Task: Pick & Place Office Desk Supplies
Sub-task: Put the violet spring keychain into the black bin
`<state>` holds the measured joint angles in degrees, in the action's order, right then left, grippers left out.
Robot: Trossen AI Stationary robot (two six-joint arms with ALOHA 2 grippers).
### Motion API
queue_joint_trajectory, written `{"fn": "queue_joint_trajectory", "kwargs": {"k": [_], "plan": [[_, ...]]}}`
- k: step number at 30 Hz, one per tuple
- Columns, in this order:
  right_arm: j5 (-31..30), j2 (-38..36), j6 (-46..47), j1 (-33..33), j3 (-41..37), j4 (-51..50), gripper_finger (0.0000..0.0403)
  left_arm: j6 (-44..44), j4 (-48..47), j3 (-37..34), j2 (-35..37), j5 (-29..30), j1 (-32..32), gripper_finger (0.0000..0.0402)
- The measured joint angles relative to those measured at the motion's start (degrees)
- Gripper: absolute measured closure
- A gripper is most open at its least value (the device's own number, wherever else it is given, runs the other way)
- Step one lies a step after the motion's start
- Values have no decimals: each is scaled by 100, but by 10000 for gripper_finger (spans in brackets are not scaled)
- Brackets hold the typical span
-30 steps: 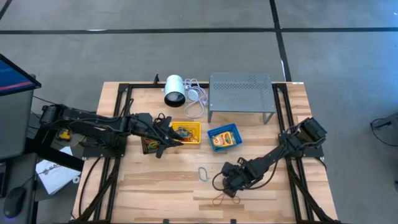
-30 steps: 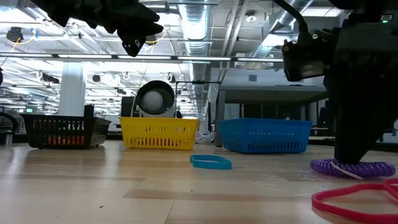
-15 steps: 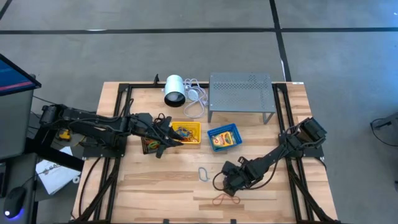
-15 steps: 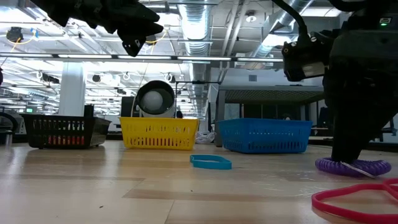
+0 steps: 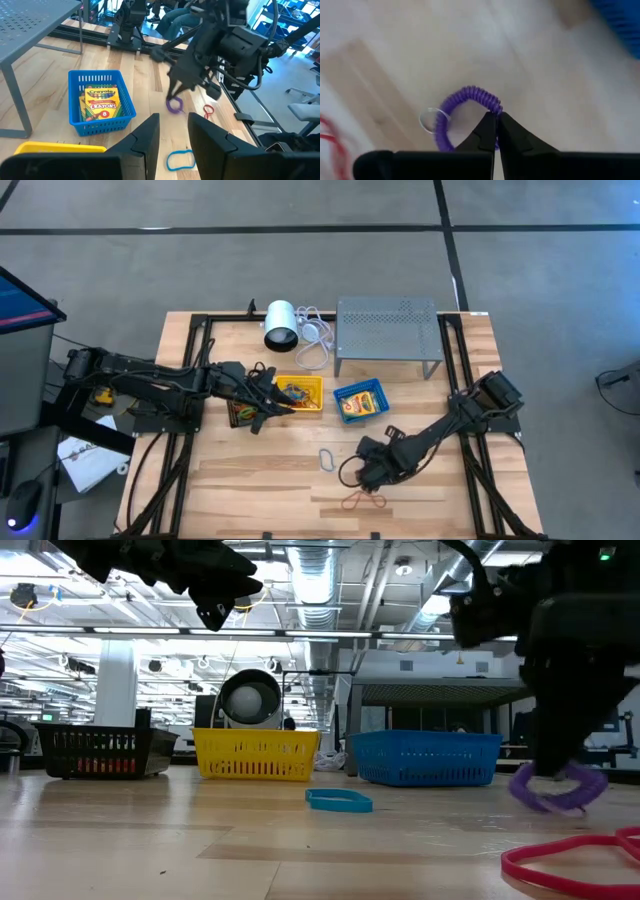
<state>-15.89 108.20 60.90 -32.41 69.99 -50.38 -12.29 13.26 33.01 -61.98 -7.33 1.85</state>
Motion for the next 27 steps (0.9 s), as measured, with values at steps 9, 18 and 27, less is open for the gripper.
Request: {"fn": "queue_joint_trajectory", "kwargs": {"k": [9, 18, 27], "plan": [[-941, -13, -305, -18, 1352, -1725, 403, -168, 394, 0, 0, 630, 0, 302], [-2160, -22, -1194, 62, 2662, -2587, 403, -172, 633, 0, -84, 705, -26, 302], [-2792, -26, -2573, 607, 3367, -2535, 403, -320, 2035, 2, -1148, 228, -107, 301]]}}
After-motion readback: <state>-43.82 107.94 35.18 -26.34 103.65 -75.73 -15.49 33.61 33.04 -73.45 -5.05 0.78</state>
